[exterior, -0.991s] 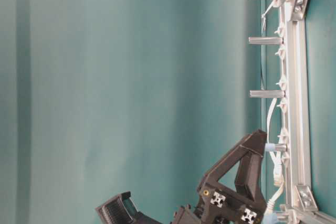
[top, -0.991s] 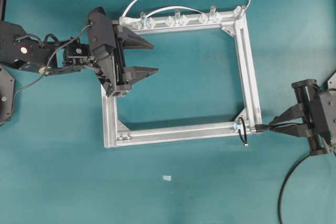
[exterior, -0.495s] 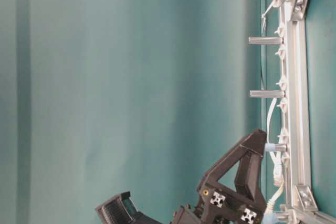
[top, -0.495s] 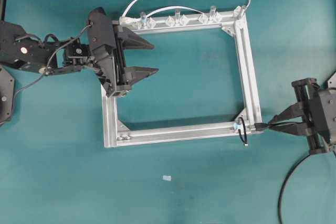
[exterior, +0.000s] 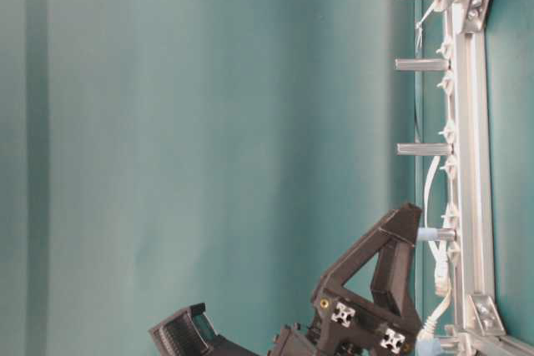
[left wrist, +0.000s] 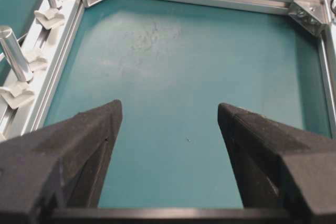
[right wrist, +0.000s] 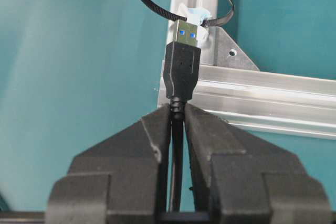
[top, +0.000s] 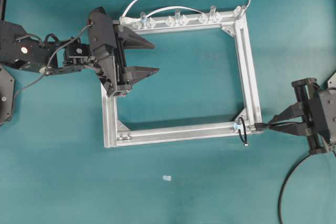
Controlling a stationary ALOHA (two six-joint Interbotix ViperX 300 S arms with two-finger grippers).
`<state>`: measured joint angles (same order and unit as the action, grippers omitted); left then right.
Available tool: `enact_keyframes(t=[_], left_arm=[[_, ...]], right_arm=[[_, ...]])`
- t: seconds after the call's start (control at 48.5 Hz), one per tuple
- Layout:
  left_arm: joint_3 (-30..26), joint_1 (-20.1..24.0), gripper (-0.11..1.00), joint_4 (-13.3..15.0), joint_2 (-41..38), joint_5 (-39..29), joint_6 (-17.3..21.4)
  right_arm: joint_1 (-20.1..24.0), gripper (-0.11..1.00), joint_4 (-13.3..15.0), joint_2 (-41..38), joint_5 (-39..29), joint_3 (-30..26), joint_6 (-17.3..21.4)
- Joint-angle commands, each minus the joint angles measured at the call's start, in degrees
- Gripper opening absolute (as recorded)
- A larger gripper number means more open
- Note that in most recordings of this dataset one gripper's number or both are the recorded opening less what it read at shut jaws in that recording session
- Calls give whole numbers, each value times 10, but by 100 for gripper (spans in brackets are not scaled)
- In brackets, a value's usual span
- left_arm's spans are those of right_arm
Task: Insert the wire through the string loop located on the right side.
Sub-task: 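Push the USB plug leftward through the black zip-tie loop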
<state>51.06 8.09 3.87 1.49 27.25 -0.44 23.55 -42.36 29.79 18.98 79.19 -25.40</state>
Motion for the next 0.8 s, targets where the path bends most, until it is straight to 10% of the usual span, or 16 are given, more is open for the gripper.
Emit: enact_keyframes(t=[0.0, 0.784], left_arm=[[-11, -1, 75, -1, 15, 3, 1], [-15, -4, 75, -2, 15, 3, 1]], right_arm=[[-2, 11, 3, 2, 4, -6, 0], [-2, 11, 3, -20, 9, -27, -2]])
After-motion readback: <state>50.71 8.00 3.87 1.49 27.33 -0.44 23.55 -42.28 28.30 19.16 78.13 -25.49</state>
